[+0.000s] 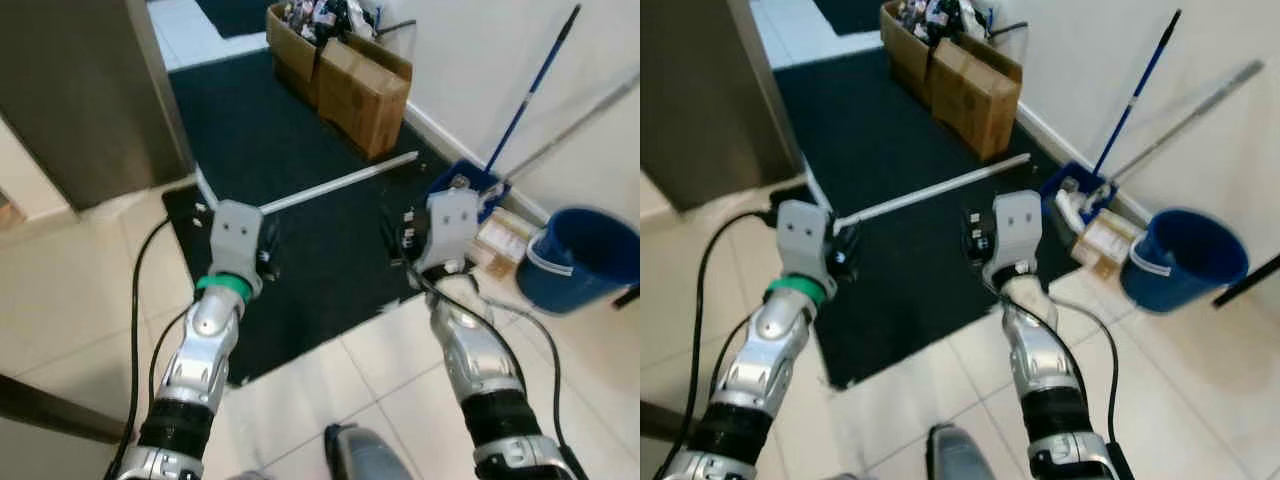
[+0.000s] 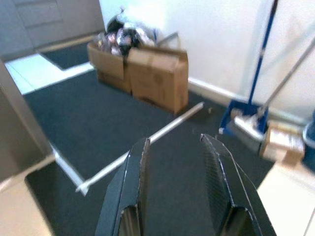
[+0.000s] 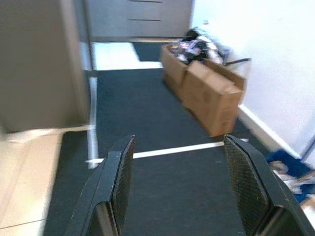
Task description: Setting the table
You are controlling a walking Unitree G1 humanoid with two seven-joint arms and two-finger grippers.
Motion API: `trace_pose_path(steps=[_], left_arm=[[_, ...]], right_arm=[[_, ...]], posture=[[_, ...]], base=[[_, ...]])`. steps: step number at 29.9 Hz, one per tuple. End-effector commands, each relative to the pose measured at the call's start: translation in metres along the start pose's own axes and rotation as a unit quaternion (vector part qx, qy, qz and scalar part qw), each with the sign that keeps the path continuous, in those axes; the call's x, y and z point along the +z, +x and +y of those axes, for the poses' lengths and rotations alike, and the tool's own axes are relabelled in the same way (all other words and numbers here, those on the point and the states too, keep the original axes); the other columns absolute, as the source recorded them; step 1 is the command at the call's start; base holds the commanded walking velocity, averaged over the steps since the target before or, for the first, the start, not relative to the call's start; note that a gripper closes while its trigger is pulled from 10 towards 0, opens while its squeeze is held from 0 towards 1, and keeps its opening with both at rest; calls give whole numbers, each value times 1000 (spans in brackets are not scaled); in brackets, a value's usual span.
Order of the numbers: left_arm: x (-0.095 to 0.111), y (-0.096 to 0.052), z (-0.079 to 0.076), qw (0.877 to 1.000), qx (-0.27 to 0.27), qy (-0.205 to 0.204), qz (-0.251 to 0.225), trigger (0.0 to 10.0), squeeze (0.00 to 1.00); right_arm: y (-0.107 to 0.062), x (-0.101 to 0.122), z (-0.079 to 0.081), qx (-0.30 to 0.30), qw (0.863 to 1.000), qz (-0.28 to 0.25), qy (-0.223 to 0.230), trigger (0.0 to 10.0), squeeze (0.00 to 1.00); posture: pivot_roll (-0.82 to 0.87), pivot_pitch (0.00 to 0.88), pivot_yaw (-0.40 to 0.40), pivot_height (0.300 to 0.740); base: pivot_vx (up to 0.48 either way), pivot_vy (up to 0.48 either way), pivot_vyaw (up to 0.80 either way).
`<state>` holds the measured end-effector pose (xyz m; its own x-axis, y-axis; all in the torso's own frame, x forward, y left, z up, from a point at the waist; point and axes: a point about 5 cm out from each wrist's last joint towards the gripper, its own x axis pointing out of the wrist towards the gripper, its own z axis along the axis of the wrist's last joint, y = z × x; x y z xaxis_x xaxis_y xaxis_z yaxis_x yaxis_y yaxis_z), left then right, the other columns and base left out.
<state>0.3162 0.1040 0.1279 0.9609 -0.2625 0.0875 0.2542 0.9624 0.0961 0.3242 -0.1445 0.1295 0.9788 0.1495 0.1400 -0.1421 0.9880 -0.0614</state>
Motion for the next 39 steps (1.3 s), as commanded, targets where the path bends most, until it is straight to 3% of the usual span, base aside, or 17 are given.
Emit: trace_pose_path(steps=[1, 5, 14, 21, 25, 39], left_arm=[[-11, -6, 6, 1000, 12, -4, 28, 10000, 0], [-11, -5, 6, 999, 14, -6, 30, 10000, 0], [-13, -6, 5, 999, 13, -6, 40, 10000, 0], [-15, -6, 5, 998, 13, -7, 56, 10000, 0], [-17, -8, 7, 997, 27, -15, 73, 10000, 0], [-22, -12, 14, 995, 51, -9, 84, 10000, 0]], right_arm=[[-2, -5, 6, 9, 1000, 10, 6, 10000, 0], [-2, -4, 8, 20, 1000, 10, 7, 10000, 0], [-3, 1, 18, 54, 998, 3, 28, 10000, 0], [1, 27, 33, 107, 990, -35, 80, 10000, 0], [3, 49, 43, 155, 976, -65, 139, 10000, 0], [-2, 42, 44, 163, 980, -45, 109, 10000, 0]], posture=[[-178, 0, 27, 740], [-178, 0, 28, 740], [-177, 0, 30, 740], [-177, 0, 33, 740], [-176, 0, 36, 740], [-172, 0, 32, 740]], base=[[0, 0, 0], [0, 0, 0], [0, 0, 797], [0, 0, 800], [0, 0, 800], [0, 0, 800]])
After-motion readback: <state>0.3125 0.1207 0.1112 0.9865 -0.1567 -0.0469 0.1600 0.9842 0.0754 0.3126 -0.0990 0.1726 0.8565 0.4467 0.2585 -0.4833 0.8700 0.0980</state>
